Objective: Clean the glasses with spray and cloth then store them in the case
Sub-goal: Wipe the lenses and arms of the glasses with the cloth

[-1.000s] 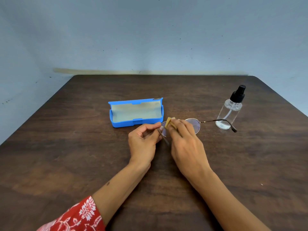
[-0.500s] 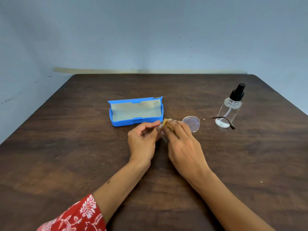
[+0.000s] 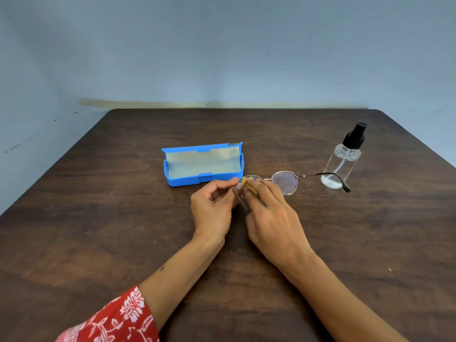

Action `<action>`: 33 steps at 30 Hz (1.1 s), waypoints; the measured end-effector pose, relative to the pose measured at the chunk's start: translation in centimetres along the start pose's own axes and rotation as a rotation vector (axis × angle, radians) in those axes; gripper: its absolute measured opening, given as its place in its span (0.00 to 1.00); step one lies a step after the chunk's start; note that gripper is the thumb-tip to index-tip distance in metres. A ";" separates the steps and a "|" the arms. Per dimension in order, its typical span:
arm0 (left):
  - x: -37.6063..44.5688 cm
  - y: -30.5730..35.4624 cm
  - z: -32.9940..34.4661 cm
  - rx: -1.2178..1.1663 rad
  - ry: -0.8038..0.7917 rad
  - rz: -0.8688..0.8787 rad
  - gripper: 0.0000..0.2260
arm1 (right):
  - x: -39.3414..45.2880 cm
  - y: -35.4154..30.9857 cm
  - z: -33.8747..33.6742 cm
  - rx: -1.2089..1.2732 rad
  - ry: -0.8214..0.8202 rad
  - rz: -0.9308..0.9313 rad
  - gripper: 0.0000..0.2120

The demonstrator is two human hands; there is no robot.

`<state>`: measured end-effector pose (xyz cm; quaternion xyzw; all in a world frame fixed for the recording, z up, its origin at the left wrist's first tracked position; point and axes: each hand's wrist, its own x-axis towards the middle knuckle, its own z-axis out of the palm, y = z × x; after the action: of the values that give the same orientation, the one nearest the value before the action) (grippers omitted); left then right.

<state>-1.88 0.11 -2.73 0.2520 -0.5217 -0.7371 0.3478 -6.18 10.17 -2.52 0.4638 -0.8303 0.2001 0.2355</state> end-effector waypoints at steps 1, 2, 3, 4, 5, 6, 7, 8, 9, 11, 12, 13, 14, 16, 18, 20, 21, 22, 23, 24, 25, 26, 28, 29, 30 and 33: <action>0.0 0.0 0.0 0.003 0.000 -0.002 0.07 | 0.2 0.2 -0.1 -0.003 0.009 0.017 0.20; 0.0 0.0 0.0 0.008 0.002 -0.003 0.07 | 0.3 0.3 -0.1 -0.012 0.013 0.045 0.20; 0.0 0.0 0.0 0.014 0.004 -0.005 0.07 | 0.4 0.4 -0.1 -0.025 0.011 0.068 0.19; 0.0 0.0 0.0 0.015 0.006 -0.007 0.07 | 0.3 0.4 -0.1 -0.032 -0.002 0.072 0.19; 0.0 0.0 0.1 0.007 0.006 -0.007 0.07 | 0.1 0.3 0.1 -0.030 -0.016 0.055 0.19; 0.0 0.0 0.0 -0.005 0.004 -0.005 0.07 | -0.1 0.1 0.1 -0.024 -0.033 0.029 0.19; 0.0 0.0 0.0 -0.011 -0.001 -0.001 0.07 | -0.2 0.0 0.2 -0.018 -0.042 0.009 0.19; 0.0 0.0 0.0 -0.010 -0.005 0.002 0.07 | -0.1 0.0 0.1 -0.011 -0.040 0.007 0.18; -0.1 0.0 0.0 -0.006 -0.007 0.003 0.07 | 0.0 0.2 0.1 -0.007 -0.027 0.025 0.18; -0.1 0.0 0.0 0.001 -0.005 0.002 0.08 | 0.2 0.4 0.0 -0.004 -0.007 0.083 0.18; -0.1 0.0 0.0 0.002 -0.003 0.004 0.08 | 0.2 0.4 0.0 0.001 -0.010 0.085 0.18; -0.1 0.0 0.0 0.001 -0.004 0.007 0.08 | 0.0 0.3 0.0 0.010 -0.019 0.062 0.18; -0.1 0.0 0.0 0.002 -0.006 0.013 0.07 | -0.1 0.1 -0.1 0.019 -0.034 0.031 0.20; 0.0 -0.1 0.0 0.006 -0.012 0.018 0.07 | -0.1 0.0 -0.2 0.024 -0.046 -0.005 0.22; 0.0 0.0 0.0 0.010 -0.012 0.012 0.08 | 0.3 0.3 -0.4 -0.004 -0.034 0.032 0.20; 0.0 0.0 0.0 0.018 -0.006 0.009 0.08 | 0.3 0.4 -0.3 -0.017 -0.034 0.076 0.19; 0.0 0.0 -0.1 0.014 -0.006 0.008 0.08 | 0.2 0.3 -0.2 -0.012 -0.042 0.064 0.19; 0.0 -0.1 -0.1 0.006 -0.007 0.007 0.08 | 0.0 0.1 -0.2 -0.004 -0.053 0.032 0.20; 0.0 -0.1 -0.1 -0.002 -0.007 0.008 0.08 | -0.1 0.0 -0.2 0.001 -0.064 0.001 0.21; 0.0 -0.1 -0.1 -0.005 -0.008 0.009 0.07 | -0.1 0.0 -0.2 0.001 -0.062 -0.011 0.22; 0.0 -0.1 0.0 -0.002 -0.009 0.009 0.07 | 0.1 0.1 -0.2 -0.007 -0.053 0.005 0.22; 0.0 -0.1 0.0 0.005 -0.008 0.010 0.08 | 0.3 0.3 -0.2 -0.021 -0.039 0.039 0.20; 0.0 -0.1 0.0 0.018 -0.003 0.011 0.09 | 0.4 0.4 0.0 -0.040 -0.025 0.090 0.18; 0.0 -0.1 0.0 0.016 -0.004 0.012 0.09 | 0.3 0.3 0.1 -0.038 -0.028 0.079 0.18; 0.0 -0.1 -0.1 0.012 -0.009 0.013 0.09 | 0.1 0.2 0.2 -0.032 -0.032 0.046 0.18; 0.0 -0.1 -0.1 0.012 -0.014 0.020 0.09 | 0.1 0.2 0.1 -0.031 -0.024 0.005 0.19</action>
<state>-1.83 0.06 -2.90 0.2438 -0.5311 -0.7322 0.3499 -6.45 10.13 -2.60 0.4603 -0.8372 0.1823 0.2323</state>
